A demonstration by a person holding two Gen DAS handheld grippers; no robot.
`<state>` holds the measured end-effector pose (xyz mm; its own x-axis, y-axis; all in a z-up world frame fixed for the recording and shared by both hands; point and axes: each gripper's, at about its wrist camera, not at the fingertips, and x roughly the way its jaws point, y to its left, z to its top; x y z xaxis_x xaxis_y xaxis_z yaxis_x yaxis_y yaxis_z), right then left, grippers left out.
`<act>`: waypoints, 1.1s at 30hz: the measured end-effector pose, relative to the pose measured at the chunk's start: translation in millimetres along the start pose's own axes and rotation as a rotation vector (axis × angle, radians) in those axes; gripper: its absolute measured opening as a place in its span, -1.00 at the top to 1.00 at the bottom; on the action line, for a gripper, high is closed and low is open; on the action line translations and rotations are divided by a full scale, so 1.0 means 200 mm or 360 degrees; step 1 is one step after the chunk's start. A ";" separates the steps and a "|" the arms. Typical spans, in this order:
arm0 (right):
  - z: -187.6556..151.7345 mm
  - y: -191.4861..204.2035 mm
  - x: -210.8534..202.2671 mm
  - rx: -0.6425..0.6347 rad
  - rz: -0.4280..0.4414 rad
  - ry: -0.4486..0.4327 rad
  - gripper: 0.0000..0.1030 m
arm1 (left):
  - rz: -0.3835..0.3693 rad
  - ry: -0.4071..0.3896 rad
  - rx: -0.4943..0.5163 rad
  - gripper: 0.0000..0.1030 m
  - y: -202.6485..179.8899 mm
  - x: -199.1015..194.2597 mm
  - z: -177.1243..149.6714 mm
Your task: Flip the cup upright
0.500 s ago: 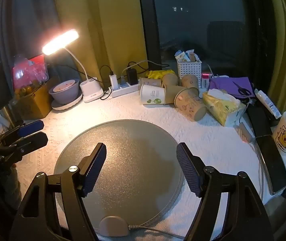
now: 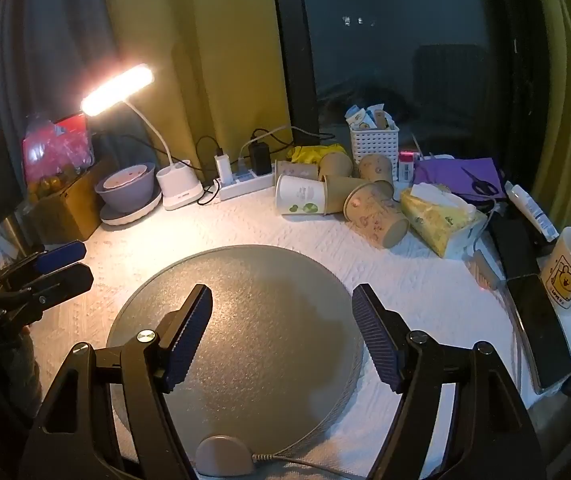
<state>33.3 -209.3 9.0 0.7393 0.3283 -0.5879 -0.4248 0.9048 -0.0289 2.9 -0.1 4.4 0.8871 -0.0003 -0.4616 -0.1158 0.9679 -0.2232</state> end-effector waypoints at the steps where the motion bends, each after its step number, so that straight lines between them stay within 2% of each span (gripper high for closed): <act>1: 0.00 0.00 0.00 0.0001 -0.0003 -0.0003 -0.46 | 0.0000 -0.0001 0.0001 -0.64 0.00 0.00 0.00; 33: 0.01 0.00 -0.01 -0.0002 -0.0015 -0.0013 -0.46 | -0.0015 -0.0004 0.0004 -0.64 0.00 -0.01 0.01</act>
<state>32.6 -209.2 10.9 0.7474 0.3222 -0.5811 -0.4187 0.9074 -0.0354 2.4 0.8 7.6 0.8894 -0.0087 -0.4571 -0.1063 0.9685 -0.2252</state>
